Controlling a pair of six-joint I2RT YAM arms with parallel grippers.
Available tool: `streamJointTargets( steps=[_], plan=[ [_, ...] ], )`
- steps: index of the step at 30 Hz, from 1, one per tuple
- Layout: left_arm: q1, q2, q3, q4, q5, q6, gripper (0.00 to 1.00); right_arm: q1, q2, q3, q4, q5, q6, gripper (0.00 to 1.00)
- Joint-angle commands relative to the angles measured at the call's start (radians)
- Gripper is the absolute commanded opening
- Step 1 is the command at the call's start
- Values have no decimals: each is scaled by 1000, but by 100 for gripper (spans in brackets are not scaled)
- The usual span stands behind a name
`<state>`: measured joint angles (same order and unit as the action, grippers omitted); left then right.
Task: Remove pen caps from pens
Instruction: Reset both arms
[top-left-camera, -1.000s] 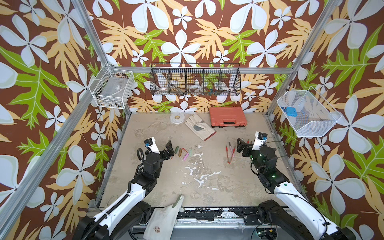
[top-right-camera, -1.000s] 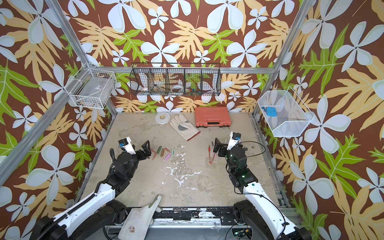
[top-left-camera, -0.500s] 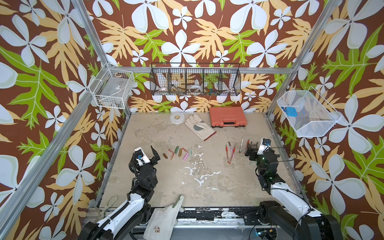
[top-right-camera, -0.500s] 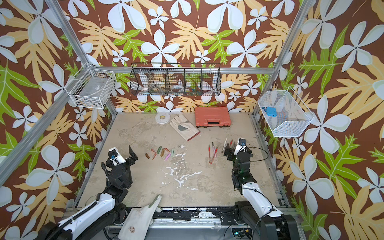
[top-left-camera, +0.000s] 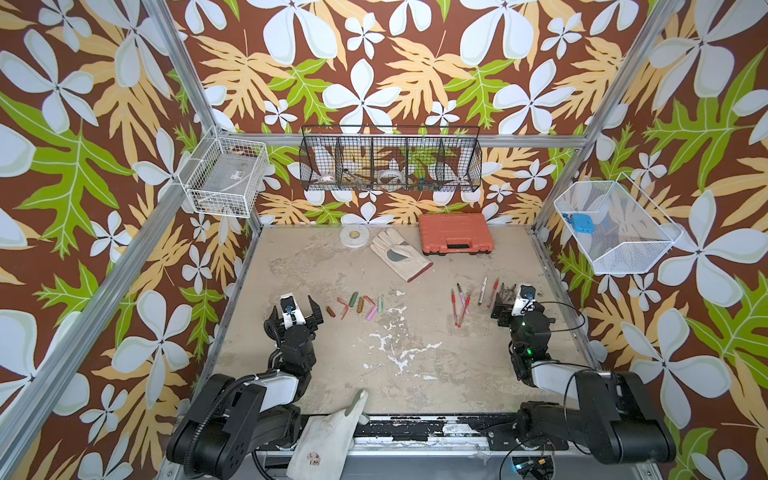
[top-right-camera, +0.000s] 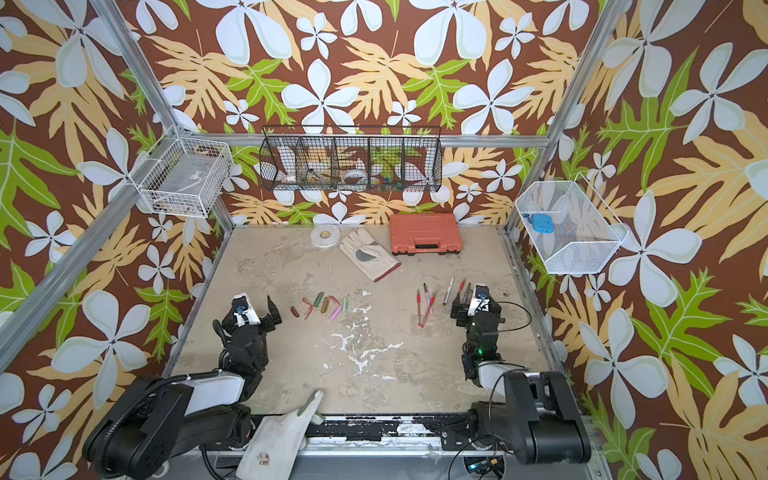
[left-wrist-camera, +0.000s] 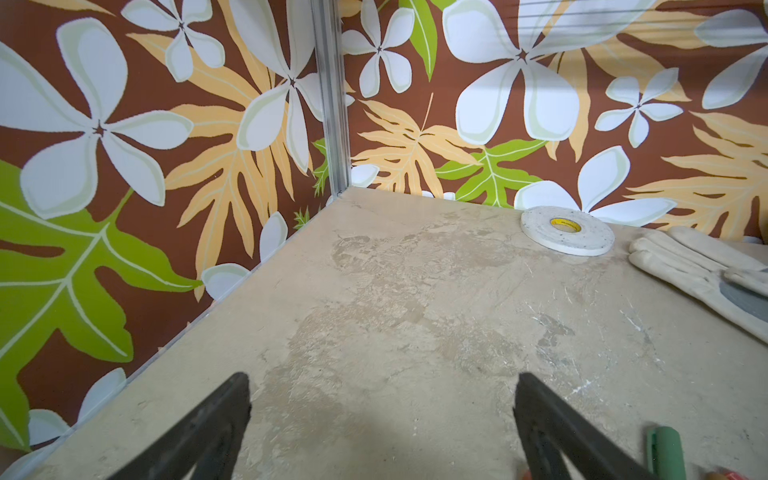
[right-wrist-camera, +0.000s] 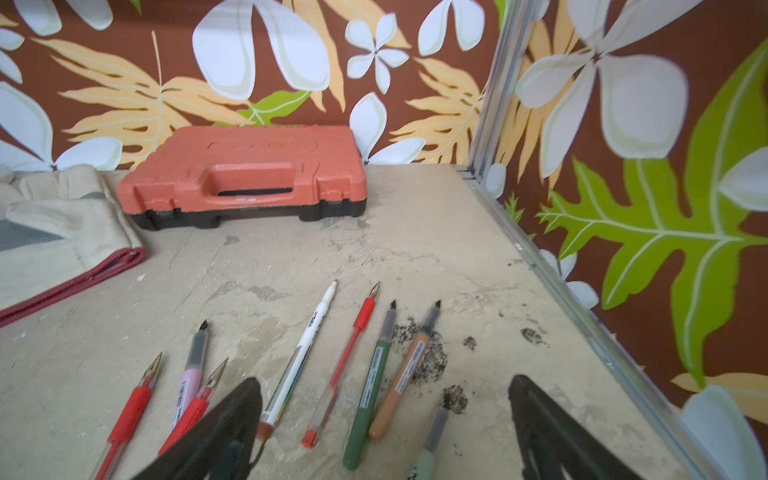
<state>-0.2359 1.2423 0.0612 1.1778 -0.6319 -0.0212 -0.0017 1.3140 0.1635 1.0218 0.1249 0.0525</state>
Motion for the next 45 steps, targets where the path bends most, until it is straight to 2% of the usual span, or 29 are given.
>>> streamJointTargets(
  steps=[1,4,7,10,15,45],
  plan=[
    [51,50,-14,196,109,-17,100,-1,72,-5,191,-47,21,90],
    [63,153,-5,285,160,-5,100,-1,127,-1,229,-55,21,91],
    [66,224,29,274,226,14,100,-1,148,19,206,-93,6,92],
    [86,205,55,179,284,1,100,-1,150,24,204,-104,1,93],
    [121,216,85,142,369,-9,100,-1,156,34,190,-115,-3,100],
    [122,215,71,172,368,-2,100,4,156,40,178,-122,-14,100]
  ],
)
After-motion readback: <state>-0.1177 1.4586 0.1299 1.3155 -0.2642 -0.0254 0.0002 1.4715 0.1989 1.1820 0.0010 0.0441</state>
